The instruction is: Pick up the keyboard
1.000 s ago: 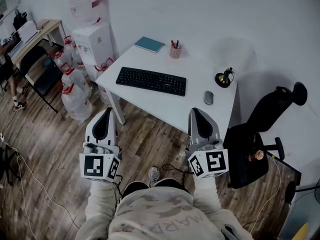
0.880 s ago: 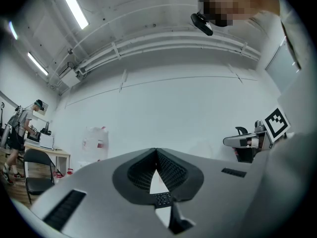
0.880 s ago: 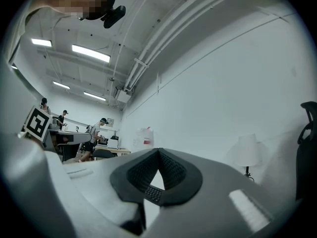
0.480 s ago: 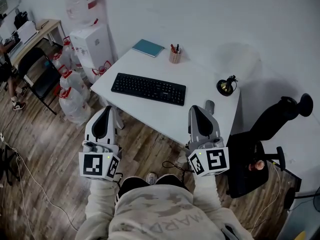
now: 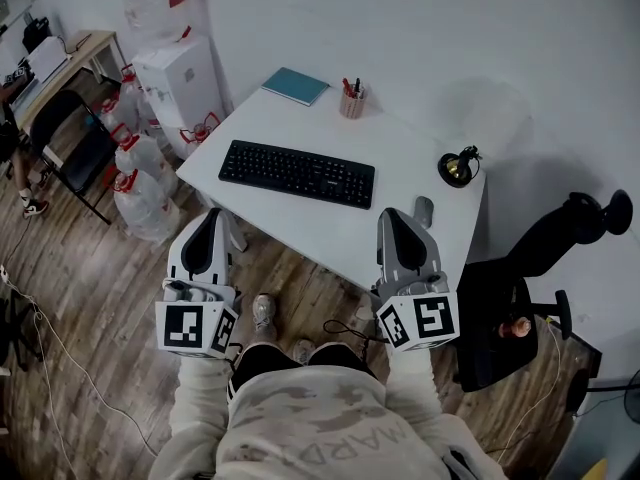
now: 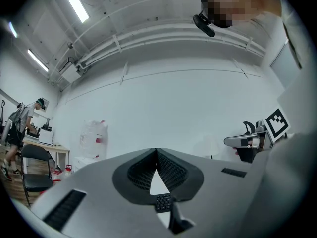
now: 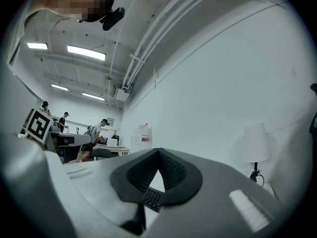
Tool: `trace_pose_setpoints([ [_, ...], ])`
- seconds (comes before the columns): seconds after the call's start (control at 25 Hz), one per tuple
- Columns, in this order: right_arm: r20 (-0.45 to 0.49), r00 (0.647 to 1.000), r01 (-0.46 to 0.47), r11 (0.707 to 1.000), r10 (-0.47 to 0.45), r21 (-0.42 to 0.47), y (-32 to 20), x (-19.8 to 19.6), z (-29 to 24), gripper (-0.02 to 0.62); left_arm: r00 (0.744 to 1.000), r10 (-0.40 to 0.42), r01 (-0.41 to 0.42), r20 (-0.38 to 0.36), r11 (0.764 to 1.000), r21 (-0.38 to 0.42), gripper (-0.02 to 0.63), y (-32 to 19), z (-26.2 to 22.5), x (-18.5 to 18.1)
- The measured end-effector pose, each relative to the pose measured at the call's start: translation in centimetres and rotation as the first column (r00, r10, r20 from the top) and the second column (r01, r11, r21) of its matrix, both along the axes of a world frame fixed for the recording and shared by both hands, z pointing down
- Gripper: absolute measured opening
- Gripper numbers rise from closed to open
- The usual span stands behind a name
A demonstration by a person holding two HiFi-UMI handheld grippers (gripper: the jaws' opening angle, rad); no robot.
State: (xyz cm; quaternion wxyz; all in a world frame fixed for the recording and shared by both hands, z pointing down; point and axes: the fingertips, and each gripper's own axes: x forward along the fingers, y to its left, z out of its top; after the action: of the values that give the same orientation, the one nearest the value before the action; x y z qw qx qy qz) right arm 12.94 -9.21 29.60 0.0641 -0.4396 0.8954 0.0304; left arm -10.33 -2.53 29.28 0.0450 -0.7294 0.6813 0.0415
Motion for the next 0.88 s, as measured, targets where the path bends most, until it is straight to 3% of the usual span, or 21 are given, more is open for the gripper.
trace_pose_setpoints([
  [0.88, 0.001, 0.988, -0.153, 0.987, 0.153, -0.040, -11.2, -6.0, 0.8, 0.009, 0.990, 0.140, -0.140, 0.000, 0.990, -0.034, 0.006, -14.4, 0.6, -7.3],
])
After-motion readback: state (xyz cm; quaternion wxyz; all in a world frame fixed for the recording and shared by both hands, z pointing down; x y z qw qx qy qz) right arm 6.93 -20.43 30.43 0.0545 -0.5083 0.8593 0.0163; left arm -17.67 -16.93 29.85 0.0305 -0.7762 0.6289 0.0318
